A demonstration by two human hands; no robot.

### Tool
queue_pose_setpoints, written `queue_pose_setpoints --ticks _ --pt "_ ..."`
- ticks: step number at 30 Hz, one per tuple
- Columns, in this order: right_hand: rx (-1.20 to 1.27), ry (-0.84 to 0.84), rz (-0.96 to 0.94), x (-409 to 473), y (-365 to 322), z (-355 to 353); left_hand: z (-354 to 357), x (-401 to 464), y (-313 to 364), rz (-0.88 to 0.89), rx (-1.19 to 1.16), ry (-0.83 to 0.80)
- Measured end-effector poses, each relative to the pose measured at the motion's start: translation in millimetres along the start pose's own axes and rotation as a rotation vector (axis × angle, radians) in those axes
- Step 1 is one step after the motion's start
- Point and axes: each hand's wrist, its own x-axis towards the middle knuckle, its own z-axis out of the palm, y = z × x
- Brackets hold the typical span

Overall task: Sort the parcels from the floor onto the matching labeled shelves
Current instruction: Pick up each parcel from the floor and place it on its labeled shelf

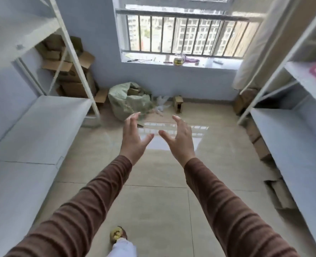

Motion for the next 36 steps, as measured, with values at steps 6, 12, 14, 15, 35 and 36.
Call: queue_pose_setpoints --ticks 6,12,14,15,35,36 --pt "-0.067 0.229 0.198 -52.2 63.0 -115.4 102.7 -22.0 75.5 0.130 -0.055 -0.278" --pt "-0.108 0.460 0.432 -128.8 106.1 -183.4 179.3 -56.2 132.0 0.234 -0.102 -0.583" --pt "-0.118 0.508 0.506 -160.2 119.1 -197.7 200.7 -75.2 146.6 0.252 -0.119 -0.672" --pt "-0.123 0.533 0.541 -175.9 125.5 -204.4 210.5 -86.1 154.2 0.259 -0.127 -0.715" --pt "0.016 0.968 1.017 -467.5 307.0 -383.9 460.7 -336.8 310.4 0.409 -0.060 -1.248" --pt "0.032 0.977 1.038 -479.8 321.9 -395.9 478.1 -347.0 317.2 0.403 -0.053 -1.262"
